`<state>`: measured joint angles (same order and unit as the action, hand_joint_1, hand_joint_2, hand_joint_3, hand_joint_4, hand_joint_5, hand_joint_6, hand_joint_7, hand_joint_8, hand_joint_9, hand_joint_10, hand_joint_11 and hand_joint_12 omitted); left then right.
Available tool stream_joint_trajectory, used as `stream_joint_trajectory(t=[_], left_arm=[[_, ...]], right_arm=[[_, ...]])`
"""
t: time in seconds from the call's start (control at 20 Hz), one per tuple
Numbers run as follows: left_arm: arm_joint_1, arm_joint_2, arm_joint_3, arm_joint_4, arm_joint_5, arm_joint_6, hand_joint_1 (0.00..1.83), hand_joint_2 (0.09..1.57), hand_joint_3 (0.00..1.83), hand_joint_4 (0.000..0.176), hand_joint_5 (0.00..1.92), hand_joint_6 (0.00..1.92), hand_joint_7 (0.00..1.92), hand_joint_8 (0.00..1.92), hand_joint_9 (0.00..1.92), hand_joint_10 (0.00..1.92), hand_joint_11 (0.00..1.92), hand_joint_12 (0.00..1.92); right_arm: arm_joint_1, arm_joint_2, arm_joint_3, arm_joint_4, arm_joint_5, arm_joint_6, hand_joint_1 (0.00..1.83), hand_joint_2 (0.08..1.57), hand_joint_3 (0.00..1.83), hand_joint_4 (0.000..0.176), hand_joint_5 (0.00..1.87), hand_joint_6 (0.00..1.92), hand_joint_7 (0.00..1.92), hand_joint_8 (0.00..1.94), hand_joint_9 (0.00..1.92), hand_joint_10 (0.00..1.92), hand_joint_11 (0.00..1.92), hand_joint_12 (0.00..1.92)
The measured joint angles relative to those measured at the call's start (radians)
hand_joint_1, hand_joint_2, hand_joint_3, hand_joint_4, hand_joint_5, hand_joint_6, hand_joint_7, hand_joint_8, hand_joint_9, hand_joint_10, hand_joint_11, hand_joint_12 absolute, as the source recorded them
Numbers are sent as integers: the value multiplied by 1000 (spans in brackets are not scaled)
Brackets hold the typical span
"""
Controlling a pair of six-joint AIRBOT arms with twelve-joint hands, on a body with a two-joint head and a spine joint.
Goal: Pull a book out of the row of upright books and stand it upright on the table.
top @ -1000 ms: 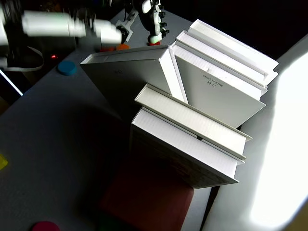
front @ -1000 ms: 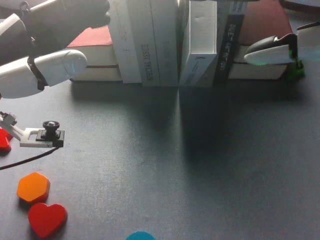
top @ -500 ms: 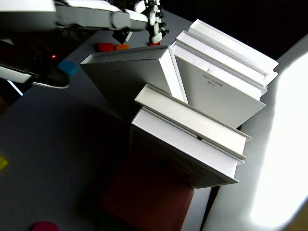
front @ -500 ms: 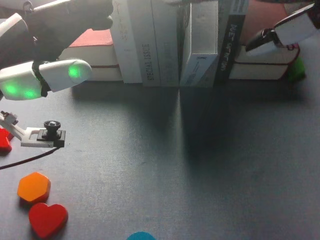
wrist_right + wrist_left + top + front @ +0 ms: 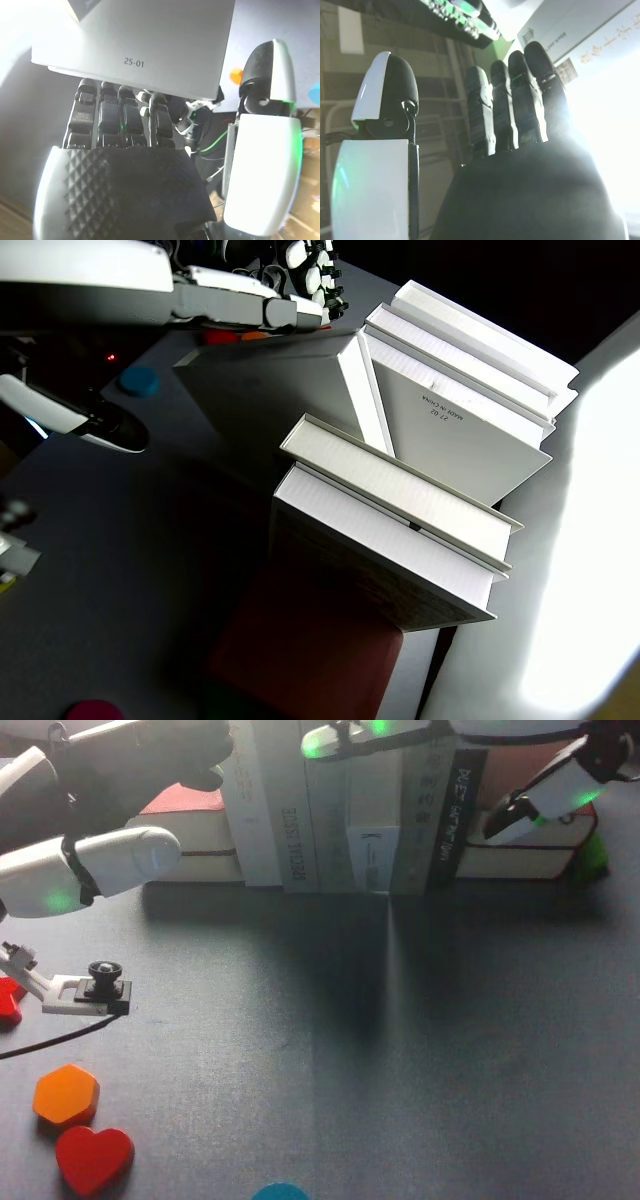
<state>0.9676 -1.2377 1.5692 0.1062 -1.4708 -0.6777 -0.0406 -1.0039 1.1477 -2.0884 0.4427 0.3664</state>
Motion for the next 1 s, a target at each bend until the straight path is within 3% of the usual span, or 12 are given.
stream_joint_trajectory(t=[0.1,0.3,0.35,0.5,0.65,0.7,0.75,0.8,0.85,0.9,0.95,1.0], left_arm=[[-2,0,0,-1,-1,0,1042,1130,2,0,487,1,367,0,338,7,0,1190],[-2,0,-2,2,-1,0,1105,1069,0,0,482,0,363,0,346,5,0,1210],[-2,1,-2,2,-1,0,1115,1065,0,0,502,9,379,6,371,13,0,1262],[-2,2,-2,2,-1,0,1079,1066,0,0,515,13,385,5,373,11,0,1289],[-2,2,-2,1,-1,0,1048,1077,0,0,498,9,369,3,373,8,0,1278],[-2,2,-2,3,-1,0,1038,1082,3,0,504,11,373,5,384,12,0,1287],[-2,2,-2,2,-2,0,1046,1084,3,0,504,10,381,6,391,13,0,1320],[-2,2,-2,2,-2,0,1052,1077,0,0,500,8,382,5,396,14,0,1323],[-2,2,-2,1,-2,0,1045,1091,5,0,474,4,379,3,392,10,0,1285],[-2,2,-2,2,-3,0,1021,1090,3,0,477,5,380,2,388,7,0,1256],[-2,2,-7,0,-3,0,989,1114,13,0,492,11,398,8,403,12,0,1253],[-2,2,-8,2,-2,0,980,1118,14,0,492,11,407,12,411,15,0,1250]], right_arm=[[-1,-22,18,-3,10,12,962,819,0,161,143,38,0,0,0,0,0,0],[-3,-26,27,-20,13,43,990,824,0,140,179,39,0,0,0,0,0,0],[-3,-26,29,-26,13,43,990,860,9,165,190,40,0,0,0,0,0,0],[-3,-26,32,-26,13,46,980,936,16,152,232,17,0,0,0,0,1,7],[-3,-34,38,-27,21,50,1063,940,0,127,276,6,0,0,0,0,0,498],[-3,-42,42,-29,20,51,1118,958,1,112,306,9,0,0,12,3,0,803],[-11,-50,50,-33,21,52,1176,1043,20,62,484,65,238,49,242,83,0,1248],[-14,-56,56,-33,27,60,1146,1156,0,0,791,914,751,173,695,267,274,1420],[-16,-64,65,-28,37,73,1159,1135,0,0,931,992,1141,1021,1146,1318,908,1821],[-16,-78,77,-37,48,84,1161,1124,0,0,969,993,1255,1644,1373,1800,1326,1901],[-16,-85,87,-32,69,90,1150,1137,3,0,940,1049,1248,1733,1378,1897,1396,1917],[-16,-95,96,-33,90,87,1206,1149,0,0,896,1026,1016,1309,1283,1823,1300,1920]])
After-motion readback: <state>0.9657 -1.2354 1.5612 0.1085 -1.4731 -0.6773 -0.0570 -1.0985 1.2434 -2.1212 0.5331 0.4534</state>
